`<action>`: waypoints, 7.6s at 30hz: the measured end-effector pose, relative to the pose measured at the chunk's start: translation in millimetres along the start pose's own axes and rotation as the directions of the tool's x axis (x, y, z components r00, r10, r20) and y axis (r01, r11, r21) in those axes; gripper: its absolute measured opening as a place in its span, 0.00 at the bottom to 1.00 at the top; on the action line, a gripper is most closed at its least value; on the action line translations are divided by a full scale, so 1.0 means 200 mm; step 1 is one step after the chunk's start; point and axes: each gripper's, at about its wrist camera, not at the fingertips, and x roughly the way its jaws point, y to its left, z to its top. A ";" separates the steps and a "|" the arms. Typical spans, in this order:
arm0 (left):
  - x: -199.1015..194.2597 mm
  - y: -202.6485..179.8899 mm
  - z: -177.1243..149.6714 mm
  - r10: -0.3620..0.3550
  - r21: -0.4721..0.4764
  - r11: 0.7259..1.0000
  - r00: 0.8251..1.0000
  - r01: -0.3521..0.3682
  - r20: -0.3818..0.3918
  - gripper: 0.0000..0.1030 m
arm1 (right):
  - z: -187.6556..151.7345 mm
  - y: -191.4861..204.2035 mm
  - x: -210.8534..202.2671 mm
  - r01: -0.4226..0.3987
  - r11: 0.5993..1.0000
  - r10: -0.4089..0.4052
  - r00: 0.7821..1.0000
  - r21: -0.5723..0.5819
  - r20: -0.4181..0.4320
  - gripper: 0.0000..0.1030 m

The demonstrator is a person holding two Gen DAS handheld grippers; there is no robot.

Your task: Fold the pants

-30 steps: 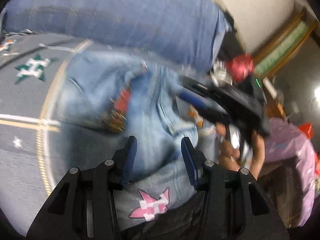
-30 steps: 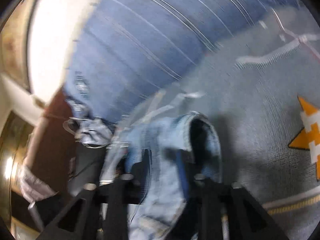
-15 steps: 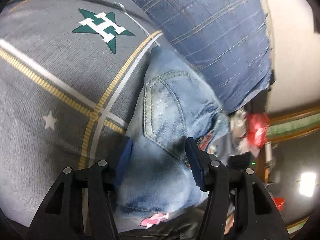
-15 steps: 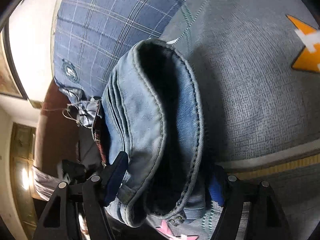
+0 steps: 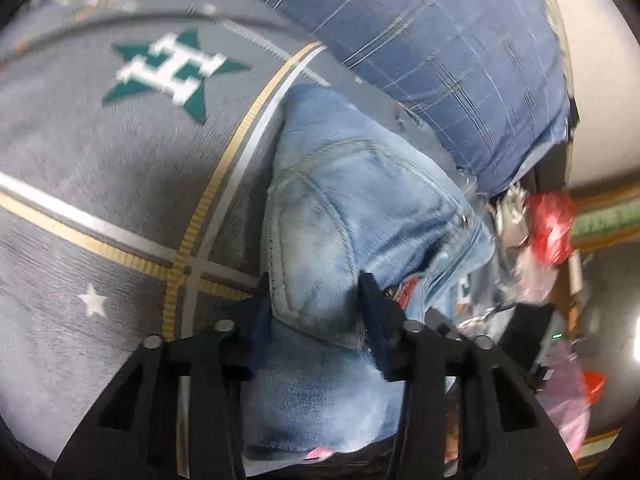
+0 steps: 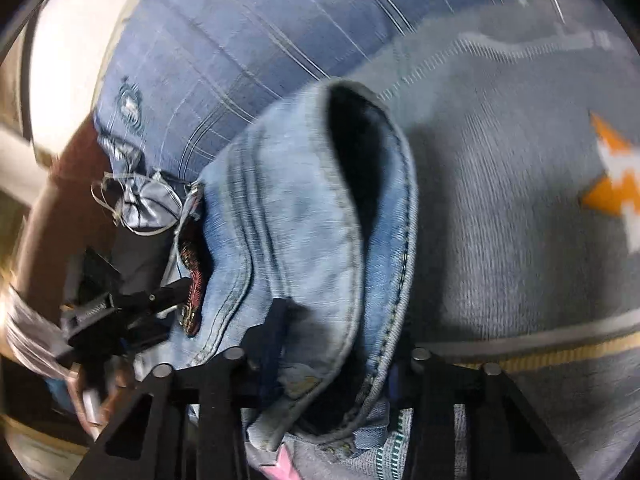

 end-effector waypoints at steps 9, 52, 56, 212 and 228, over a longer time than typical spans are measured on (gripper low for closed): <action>-0.20 -0.09 -0.05 -0.116 0.085 0.991 0.979 0.103 0.166 0.27 | 0.02 0.13 -0.08 -0.058 0.994 0.069 0.991 -0.089 0.116 0.24; -0.12 -0.15 0.39 -0.030 0.137 0.991 0.950 -0.014 0.312 0.27 | 0.56 0.16 0.15 -0.208 0.976 0.219 0.951 -0.072 0.219 0.24; -0.04 -0.09 0.41 0.014 0.087 0.995 0.961 -0.040 0.275 0.27 | 0.56 0.11 0.27 -0.190 0.981 0.193 0.967 -0.034 0.164 0.24; -0.26 -0.35 -0.40 0.470 0.170 0.724 0.658 -0.669 0.588 0.39 | -0.15 0.64 -0.18 0.371 0.886 -0.231 0.873 -0.279 0.430 0.48; -0.25 -0.36 -0.41 0.465 0.176 0.723 0.659 -0.668 0.591 0.39 | -0.14 0.64 -0.17 0.373 0.886 -0.237 0.875 -0.277 0.422 0.48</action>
